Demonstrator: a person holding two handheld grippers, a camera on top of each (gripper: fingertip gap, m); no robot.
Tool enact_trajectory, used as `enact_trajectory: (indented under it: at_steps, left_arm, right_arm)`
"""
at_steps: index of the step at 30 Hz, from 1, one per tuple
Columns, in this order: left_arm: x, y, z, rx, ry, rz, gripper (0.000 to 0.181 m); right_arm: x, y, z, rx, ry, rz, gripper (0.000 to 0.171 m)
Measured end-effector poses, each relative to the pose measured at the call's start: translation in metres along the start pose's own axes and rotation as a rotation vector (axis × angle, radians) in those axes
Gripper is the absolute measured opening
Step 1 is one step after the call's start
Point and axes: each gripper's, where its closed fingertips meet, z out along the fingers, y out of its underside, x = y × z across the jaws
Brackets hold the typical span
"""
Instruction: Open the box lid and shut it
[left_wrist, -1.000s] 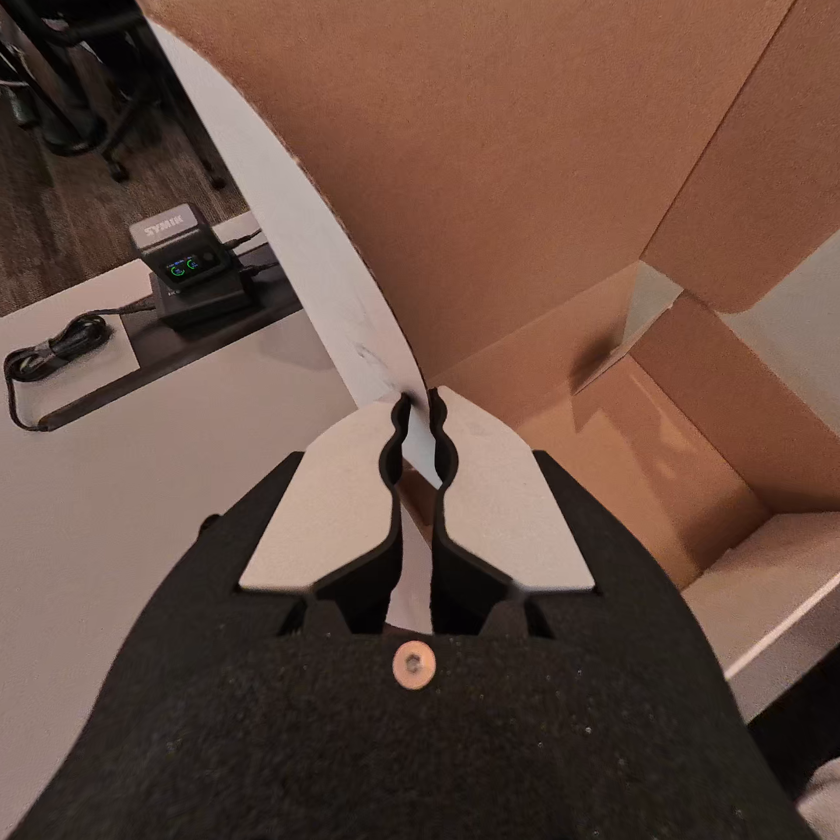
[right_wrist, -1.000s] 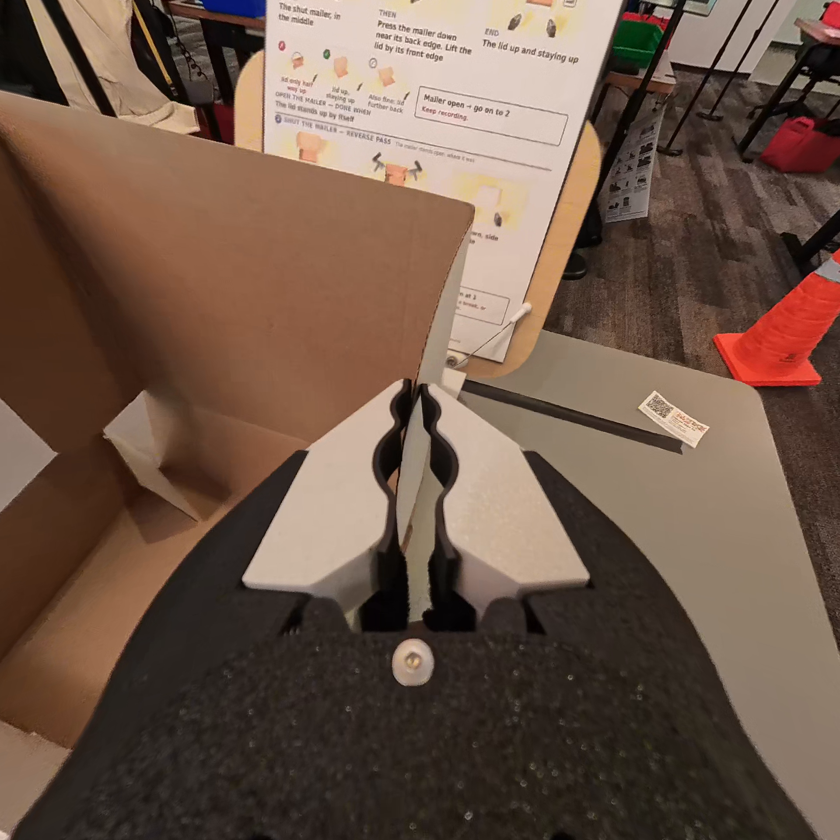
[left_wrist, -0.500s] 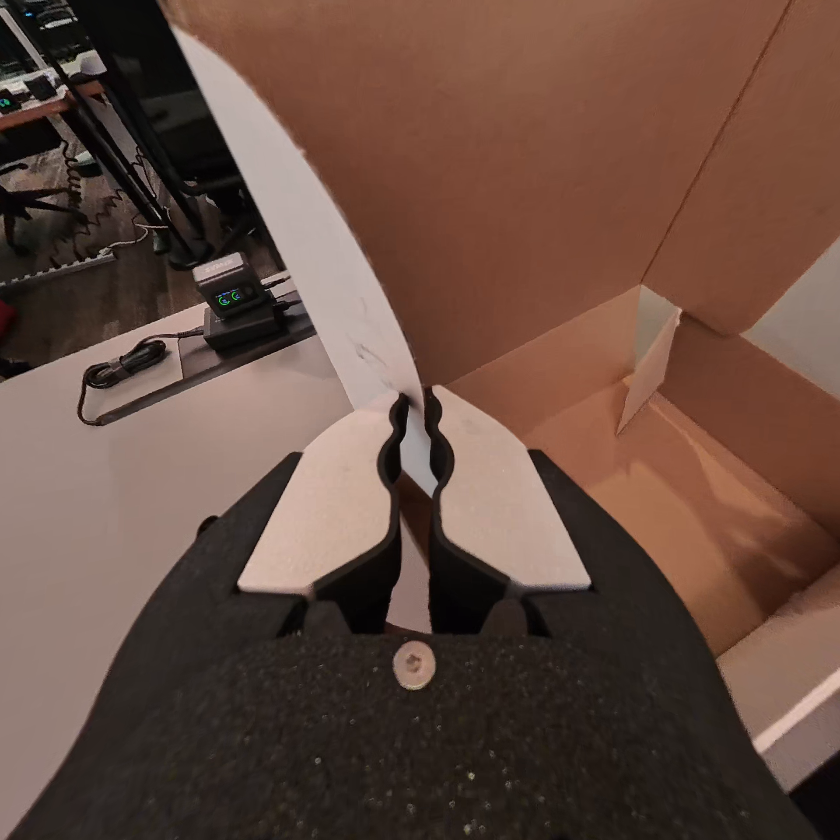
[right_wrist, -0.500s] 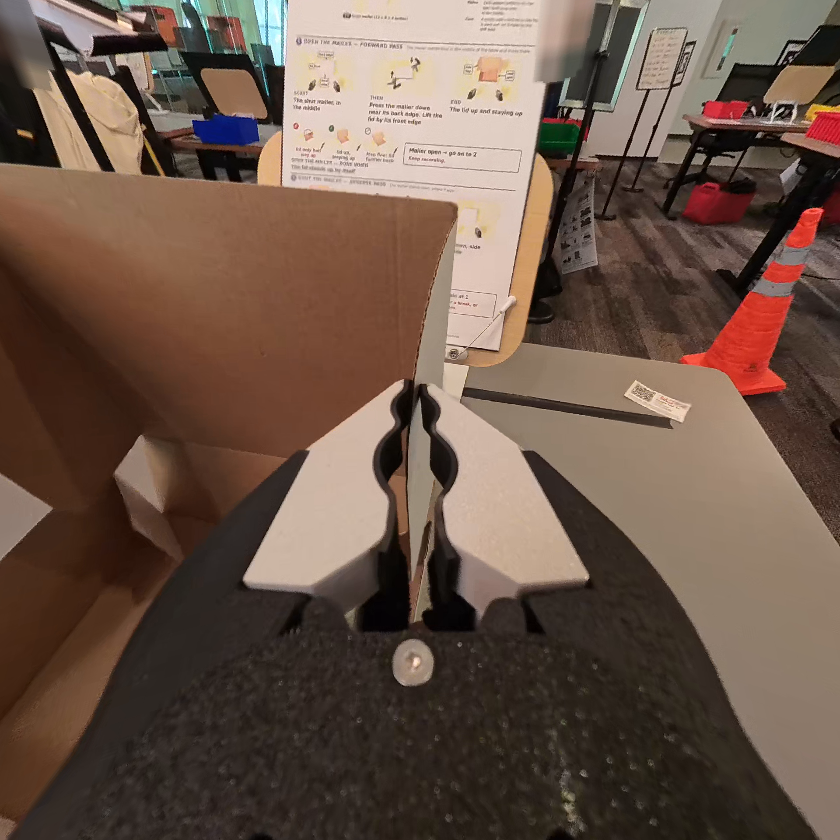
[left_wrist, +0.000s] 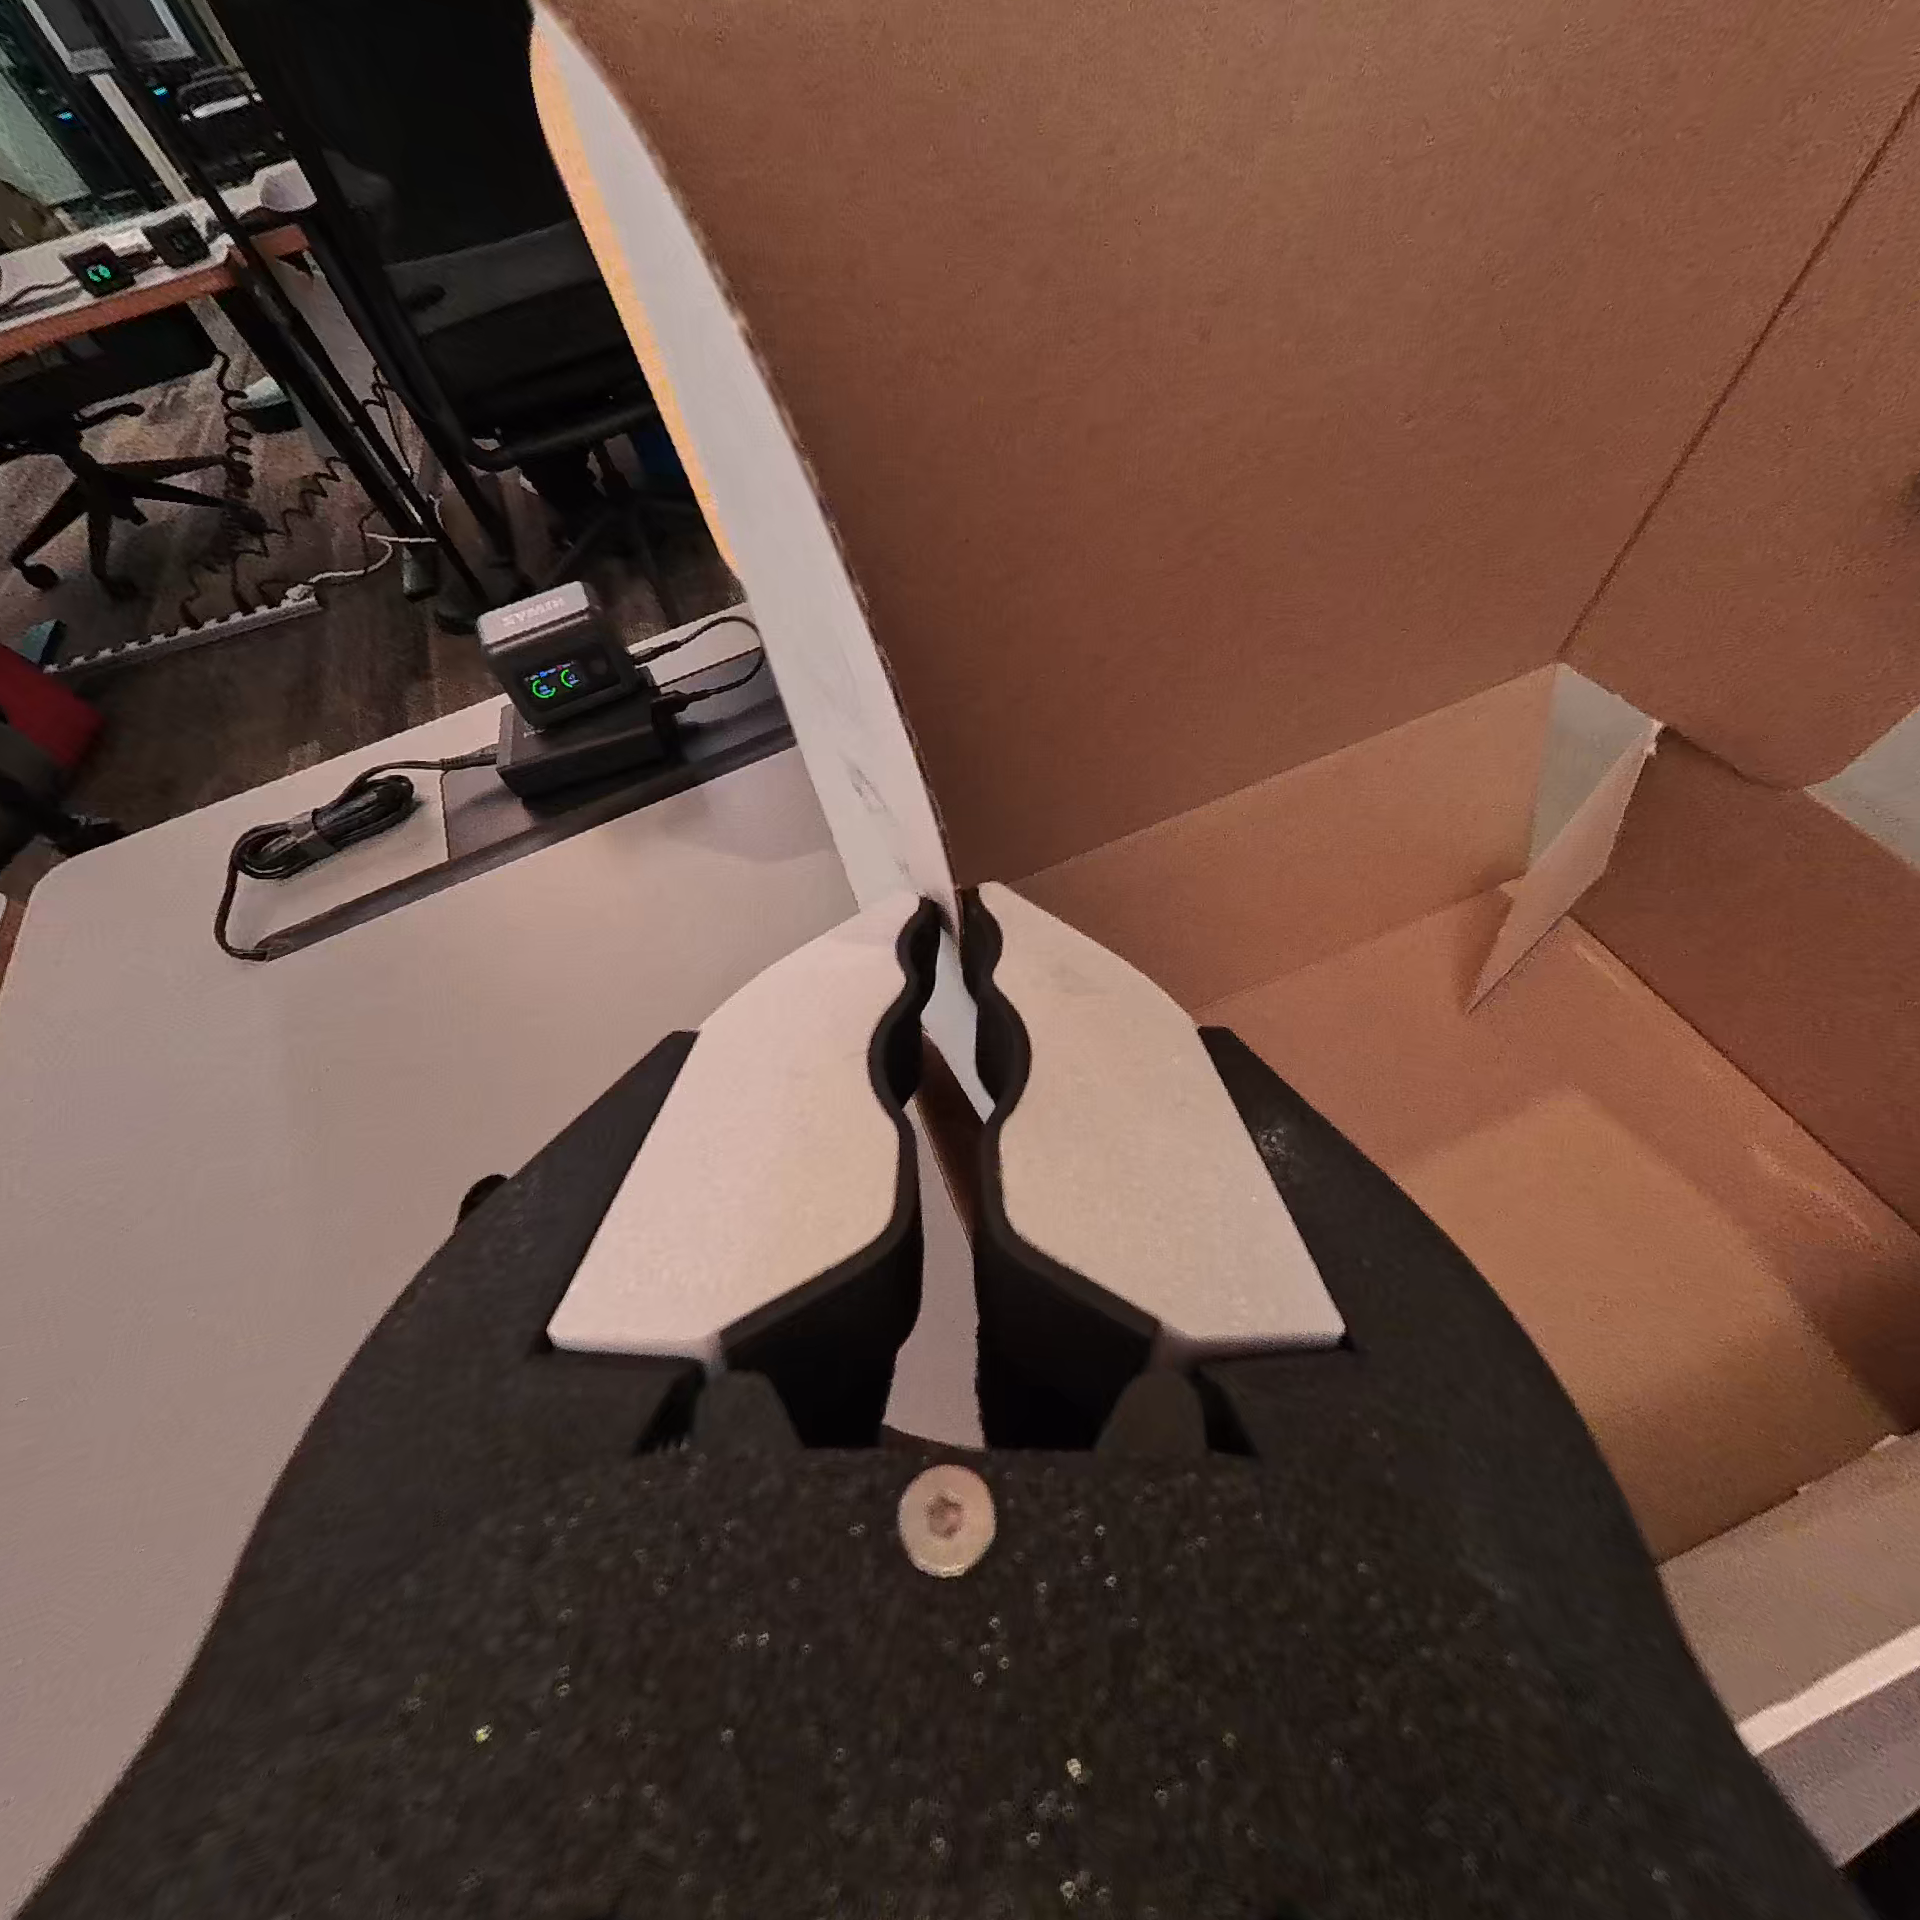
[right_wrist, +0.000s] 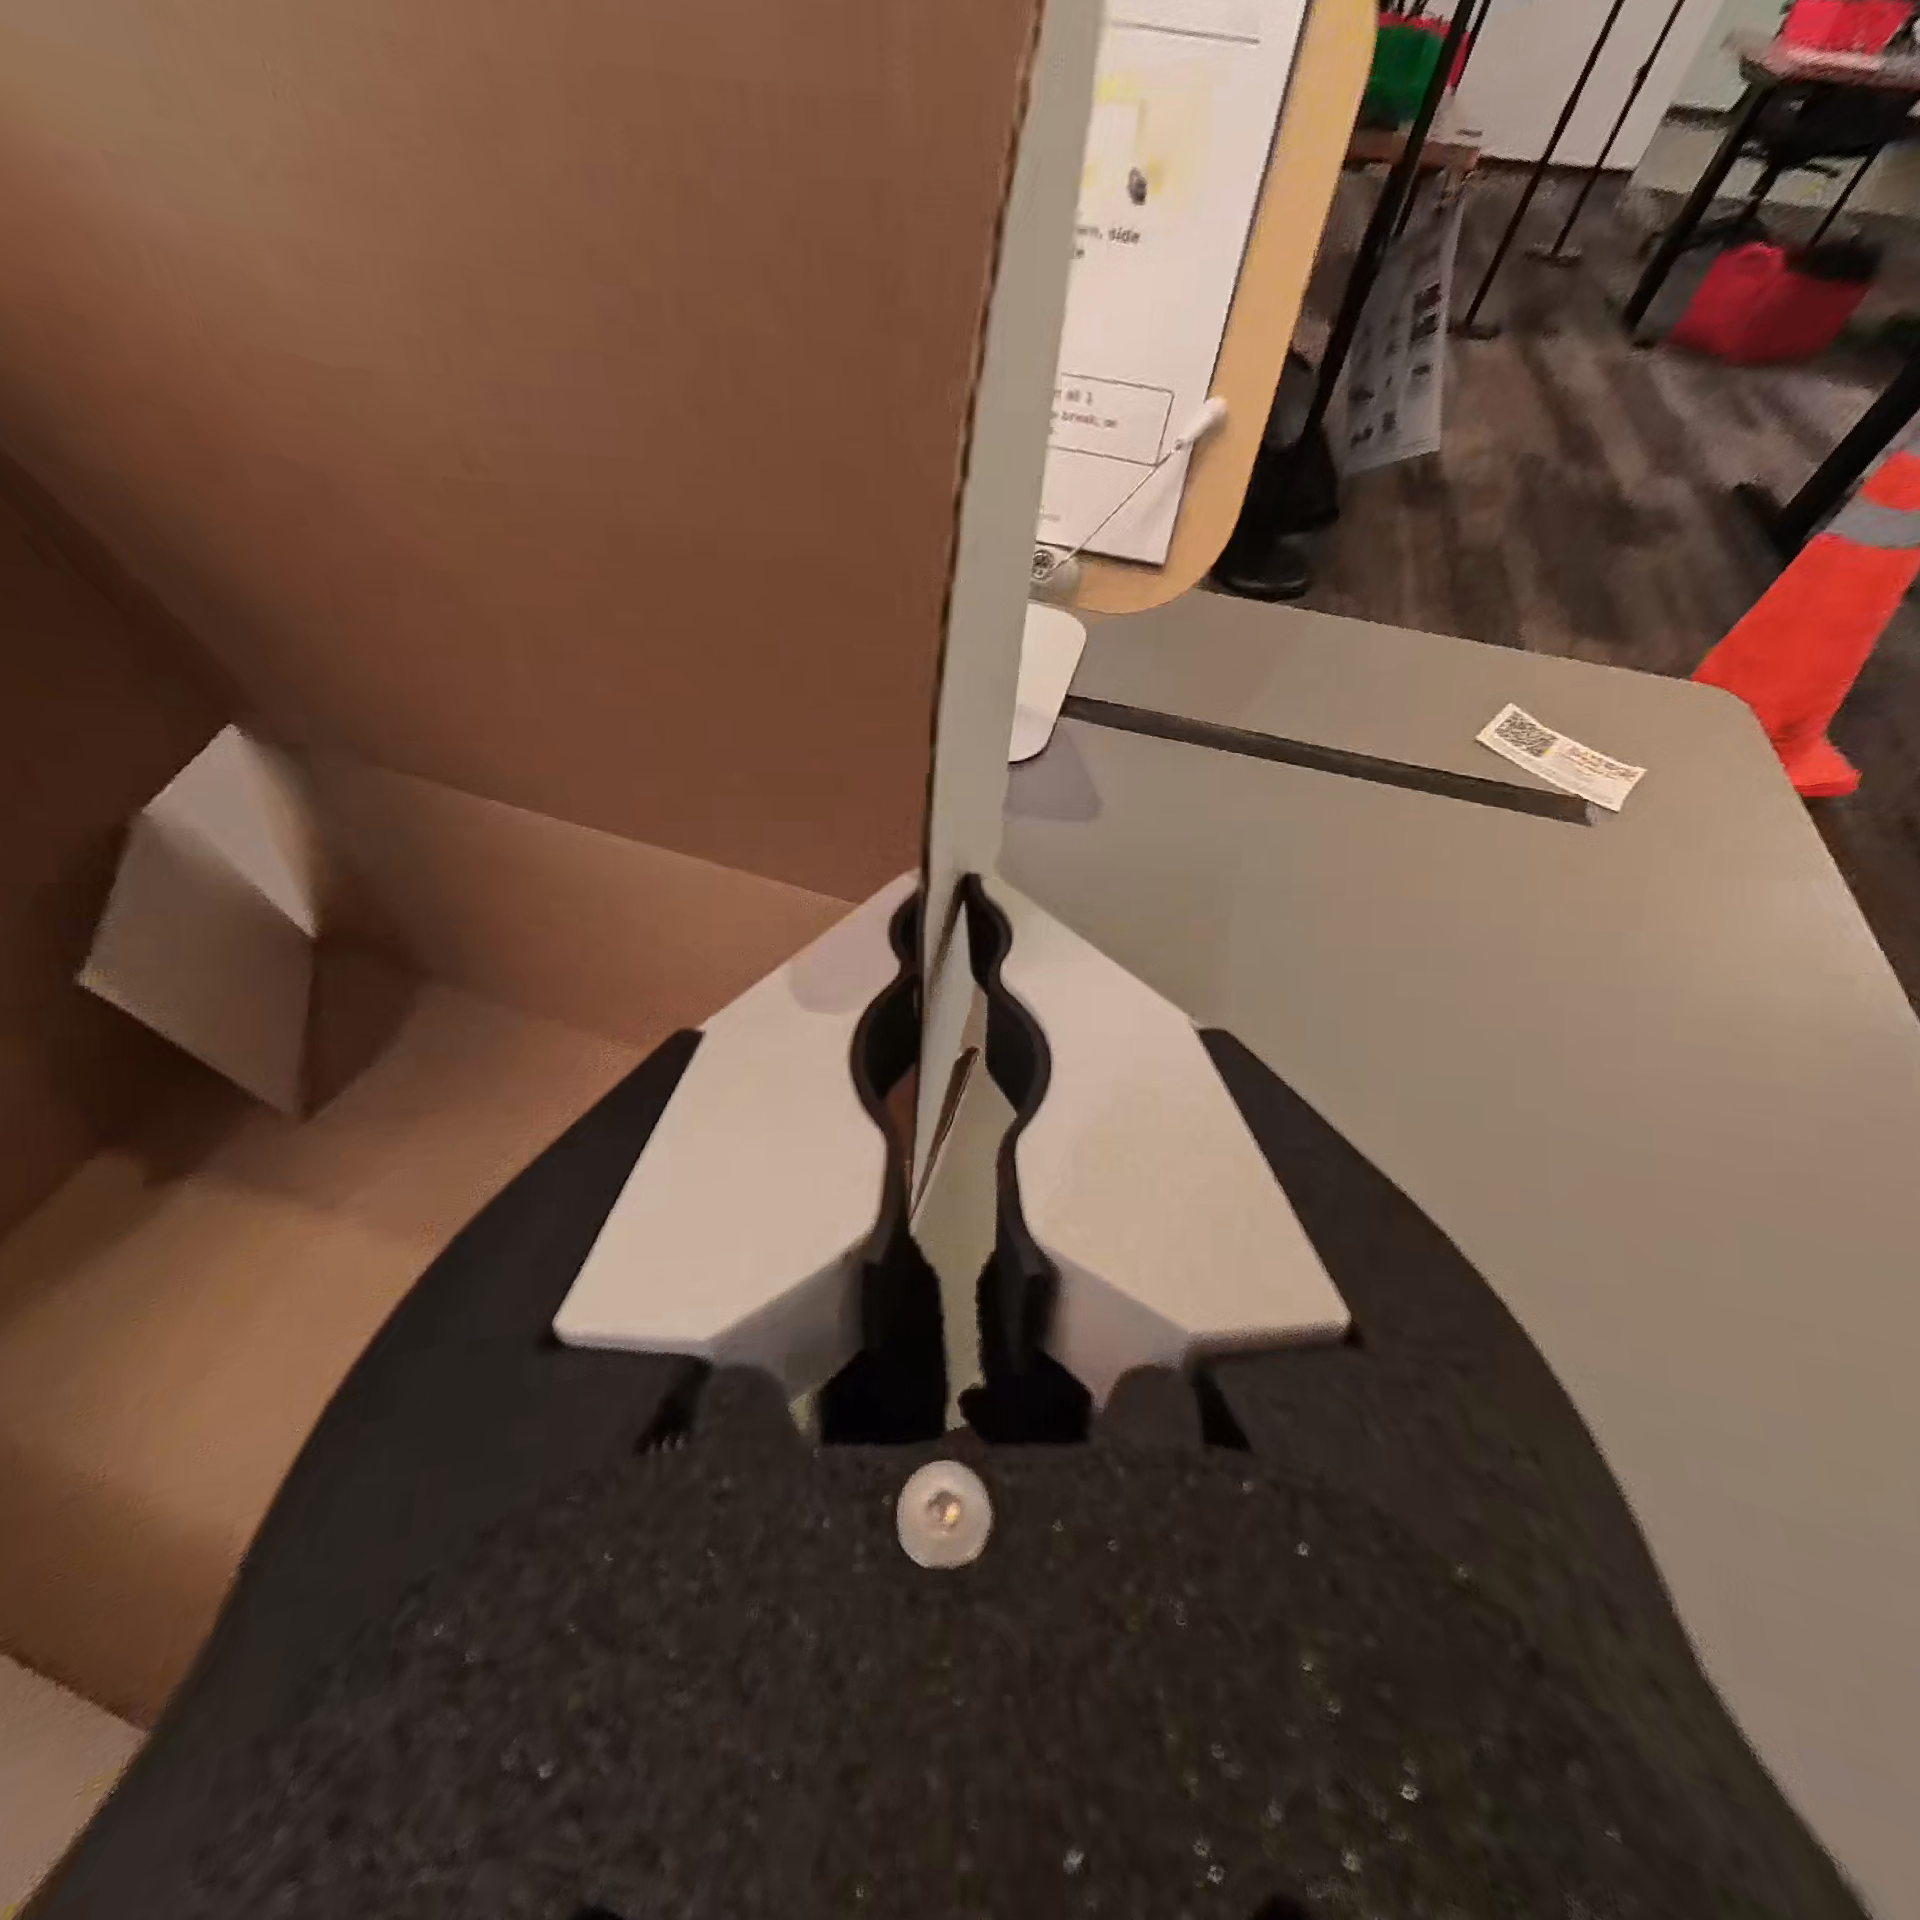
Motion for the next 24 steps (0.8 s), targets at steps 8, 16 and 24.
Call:
enact_trajectory:
  at_steps: [8, 16, 24]
  left_arm:
    - [0.013, -0.005, 0.002, -0.015, -0.049, 0.029, 0.006]
    - [0.018, -0.003, 0.0, 0.017, -0.061, 0.051, 0.008]
    - [0.03, 0.001, -0.022, 0.043, -0.063, 0.106, 0.032]
  right_arm:
    - [-0.023, -0.006, -0.002, -0.078, 0.029, -0.032, 0.007]
    - [-0.013, 0.001, -0.001, -0.025, 0.081, 0.003, 0.003]
    - [-0.013, 0.006, -0.012, 0.136, 0.194, -0.044, 0.001]
